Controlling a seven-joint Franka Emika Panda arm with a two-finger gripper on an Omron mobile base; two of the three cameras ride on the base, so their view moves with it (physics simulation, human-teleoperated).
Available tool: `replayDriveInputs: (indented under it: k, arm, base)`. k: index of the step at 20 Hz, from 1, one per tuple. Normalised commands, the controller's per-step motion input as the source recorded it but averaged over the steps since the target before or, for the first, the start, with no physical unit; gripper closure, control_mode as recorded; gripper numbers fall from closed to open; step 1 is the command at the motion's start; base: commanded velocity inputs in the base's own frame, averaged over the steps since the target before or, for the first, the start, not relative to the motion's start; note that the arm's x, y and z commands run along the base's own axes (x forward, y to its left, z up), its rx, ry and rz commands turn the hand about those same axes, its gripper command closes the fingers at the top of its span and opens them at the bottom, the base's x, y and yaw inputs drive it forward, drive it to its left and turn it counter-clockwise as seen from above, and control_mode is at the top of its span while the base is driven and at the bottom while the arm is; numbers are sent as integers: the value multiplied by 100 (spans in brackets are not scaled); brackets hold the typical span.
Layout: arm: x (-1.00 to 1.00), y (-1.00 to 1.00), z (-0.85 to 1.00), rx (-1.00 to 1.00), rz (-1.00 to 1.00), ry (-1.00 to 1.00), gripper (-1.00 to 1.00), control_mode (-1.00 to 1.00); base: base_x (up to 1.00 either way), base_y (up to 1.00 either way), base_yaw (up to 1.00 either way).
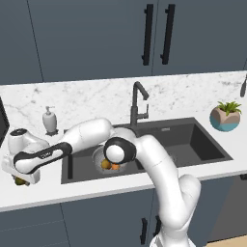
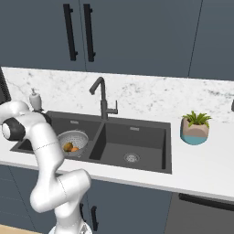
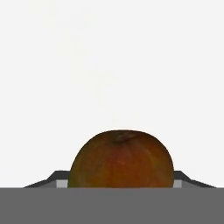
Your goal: Put the colander in the sink, put the tangerine, pear, mango in the colander, and turn on the sink faucet and pour water over the colander.
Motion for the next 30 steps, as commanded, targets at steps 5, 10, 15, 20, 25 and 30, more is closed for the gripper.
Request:
replayDriveInputs:
  k: [5,10,15,20,25,30]
  arm:
    - [-18,-74,15,-6,0,0,100,-100]
    - [-24,-95,34,0,0,0,100,-100]
    - [-17,-100,34,0,0,0,100,-100]
    - [-8,-100,20,0,0,0,100,-100]
    - [-2,-99,11,0,0,-4,100,-100]
    - [10,-94,5,0,1,-2,100,-100]
  base:
    - [0,0,0]
    - [0,0,0]
    - [0,0,0]
    - [0,0,0]
    - [0,0,0]
    - [0,0,0]
